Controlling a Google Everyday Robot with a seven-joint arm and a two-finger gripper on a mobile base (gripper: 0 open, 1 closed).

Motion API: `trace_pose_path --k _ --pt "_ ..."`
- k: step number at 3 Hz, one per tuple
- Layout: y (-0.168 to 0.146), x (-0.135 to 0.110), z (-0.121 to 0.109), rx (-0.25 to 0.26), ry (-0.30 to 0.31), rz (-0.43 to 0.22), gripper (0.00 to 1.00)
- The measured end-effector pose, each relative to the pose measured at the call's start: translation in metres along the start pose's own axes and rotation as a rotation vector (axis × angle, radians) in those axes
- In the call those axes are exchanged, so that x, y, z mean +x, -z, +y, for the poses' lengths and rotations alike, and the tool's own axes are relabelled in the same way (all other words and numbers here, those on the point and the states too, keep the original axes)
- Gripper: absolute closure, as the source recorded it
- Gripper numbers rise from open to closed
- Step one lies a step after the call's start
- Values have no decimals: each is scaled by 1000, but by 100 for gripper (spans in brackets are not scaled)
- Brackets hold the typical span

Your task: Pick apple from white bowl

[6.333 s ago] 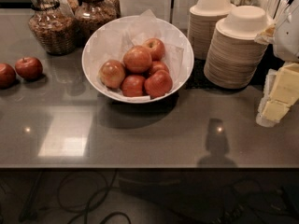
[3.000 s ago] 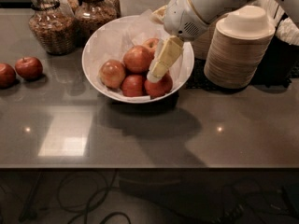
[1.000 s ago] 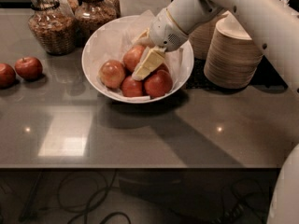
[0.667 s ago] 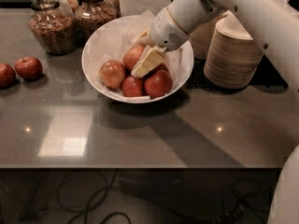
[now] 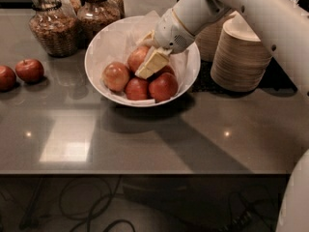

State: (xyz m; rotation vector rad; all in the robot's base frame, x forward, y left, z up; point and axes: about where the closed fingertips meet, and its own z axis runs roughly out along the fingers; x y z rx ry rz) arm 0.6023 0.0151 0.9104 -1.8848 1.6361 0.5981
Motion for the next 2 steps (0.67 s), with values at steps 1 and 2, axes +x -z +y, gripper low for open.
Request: trace_pose_path --k 1,2 --pt "5 -5 1 8 11 -72 100" --pt "27 -18 4 44 51 -177 100"
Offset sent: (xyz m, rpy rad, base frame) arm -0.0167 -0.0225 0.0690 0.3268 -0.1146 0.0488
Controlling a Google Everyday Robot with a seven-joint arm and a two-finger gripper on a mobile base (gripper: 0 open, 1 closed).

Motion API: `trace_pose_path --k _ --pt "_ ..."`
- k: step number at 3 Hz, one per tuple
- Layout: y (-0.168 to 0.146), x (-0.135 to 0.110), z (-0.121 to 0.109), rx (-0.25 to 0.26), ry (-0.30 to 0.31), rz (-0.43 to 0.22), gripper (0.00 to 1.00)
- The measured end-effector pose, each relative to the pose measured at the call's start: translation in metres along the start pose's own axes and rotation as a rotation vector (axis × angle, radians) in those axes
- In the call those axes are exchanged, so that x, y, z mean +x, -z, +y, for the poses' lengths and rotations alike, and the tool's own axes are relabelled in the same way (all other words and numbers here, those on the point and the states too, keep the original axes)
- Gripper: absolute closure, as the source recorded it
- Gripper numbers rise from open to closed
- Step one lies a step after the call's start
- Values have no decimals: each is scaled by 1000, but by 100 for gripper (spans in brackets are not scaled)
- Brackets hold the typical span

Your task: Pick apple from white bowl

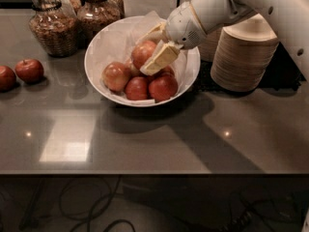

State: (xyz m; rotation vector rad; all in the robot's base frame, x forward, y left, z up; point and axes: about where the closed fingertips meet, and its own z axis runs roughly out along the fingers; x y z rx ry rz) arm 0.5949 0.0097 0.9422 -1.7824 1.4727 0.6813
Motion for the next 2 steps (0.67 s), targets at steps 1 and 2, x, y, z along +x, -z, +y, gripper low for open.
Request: trace_pose_path --k 1,2 --pt "28 -21 5 47 60 -112 100" --pt "50 -44 17 78 129 -195 100"
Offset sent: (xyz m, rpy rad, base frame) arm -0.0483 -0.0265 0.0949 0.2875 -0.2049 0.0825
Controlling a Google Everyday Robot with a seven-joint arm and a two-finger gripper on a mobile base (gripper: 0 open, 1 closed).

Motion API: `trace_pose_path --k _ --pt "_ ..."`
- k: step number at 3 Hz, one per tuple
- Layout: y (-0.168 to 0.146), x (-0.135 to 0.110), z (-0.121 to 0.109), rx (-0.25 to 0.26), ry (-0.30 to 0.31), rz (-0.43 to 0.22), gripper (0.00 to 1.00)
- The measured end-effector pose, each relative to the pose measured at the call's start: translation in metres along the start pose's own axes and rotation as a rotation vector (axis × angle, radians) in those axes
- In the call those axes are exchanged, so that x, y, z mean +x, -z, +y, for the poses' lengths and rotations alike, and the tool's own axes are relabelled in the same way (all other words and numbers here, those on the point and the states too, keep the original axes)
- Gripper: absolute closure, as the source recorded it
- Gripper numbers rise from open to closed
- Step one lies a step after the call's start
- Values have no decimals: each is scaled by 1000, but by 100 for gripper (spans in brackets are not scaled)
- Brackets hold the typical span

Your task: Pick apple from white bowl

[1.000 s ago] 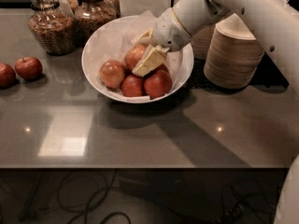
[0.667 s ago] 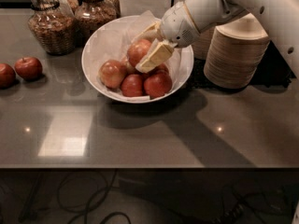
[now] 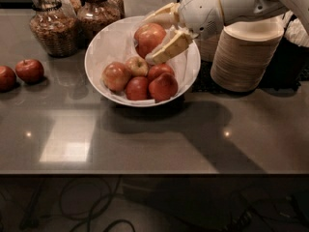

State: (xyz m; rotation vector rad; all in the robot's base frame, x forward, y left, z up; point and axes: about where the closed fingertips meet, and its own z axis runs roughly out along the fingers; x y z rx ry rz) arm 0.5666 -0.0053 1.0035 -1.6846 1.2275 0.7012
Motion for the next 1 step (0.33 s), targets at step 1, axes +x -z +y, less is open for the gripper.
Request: trace_pose_path --k 1 --pt "0 0 0 0 0 0 100"
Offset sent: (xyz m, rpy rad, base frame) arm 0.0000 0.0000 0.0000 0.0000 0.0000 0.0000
